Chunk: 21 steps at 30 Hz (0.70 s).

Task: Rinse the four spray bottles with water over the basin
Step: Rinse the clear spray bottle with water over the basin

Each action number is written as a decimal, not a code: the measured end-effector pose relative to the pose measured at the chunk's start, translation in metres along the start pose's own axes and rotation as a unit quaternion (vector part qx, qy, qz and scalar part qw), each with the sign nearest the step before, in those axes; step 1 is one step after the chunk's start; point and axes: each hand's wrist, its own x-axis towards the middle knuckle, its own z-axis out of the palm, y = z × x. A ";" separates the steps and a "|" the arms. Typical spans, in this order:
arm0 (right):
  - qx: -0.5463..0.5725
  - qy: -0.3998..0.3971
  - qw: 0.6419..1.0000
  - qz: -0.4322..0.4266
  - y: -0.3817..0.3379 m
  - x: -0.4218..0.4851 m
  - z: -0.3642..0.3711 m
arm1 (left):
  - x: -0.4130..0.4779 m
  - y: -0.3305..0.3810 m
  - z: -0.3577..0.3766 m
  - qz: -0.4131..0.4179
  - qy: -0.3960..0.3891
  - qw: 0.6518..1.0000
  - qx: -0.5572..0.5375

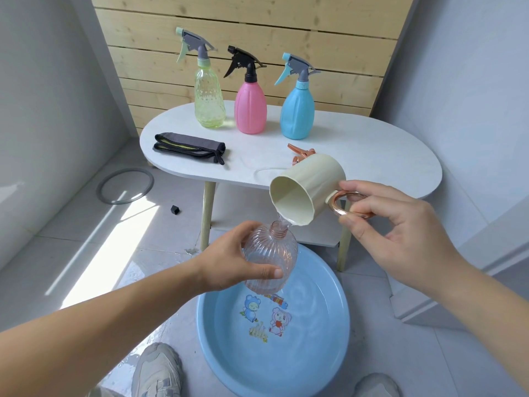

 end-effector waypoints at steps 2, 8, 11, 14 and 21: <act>0.003 0.001 1.000 -0.015 -0.001 0.000 0.000 | 0.000 0.001 0.000 -0.002 -0.002 1.000 -0.001; -0.016 -0.001 0.998 -0.053 0.001 0.000 0.002 | 0.000 -0.003 0.000 -0.001 0.001 1.000 -0.001; -0.030 -0.005 0.997 -0.071 0.002 0.000 0.003 | 0.001 -0.003 0.000 -0.001 0.003 1.000 -0.006; -0.043 -0.011 0.995 -0.092 0.002 0.000 0.003 | 0.001 -0.004 0.001 -0.002 0.003 1.000 -0.013; -0.110 -0.010 0.976 -0.187 0.007 0.002 0.010 | 0.001 -0.003 0.000 -0.006 0.011 1.000 -0.018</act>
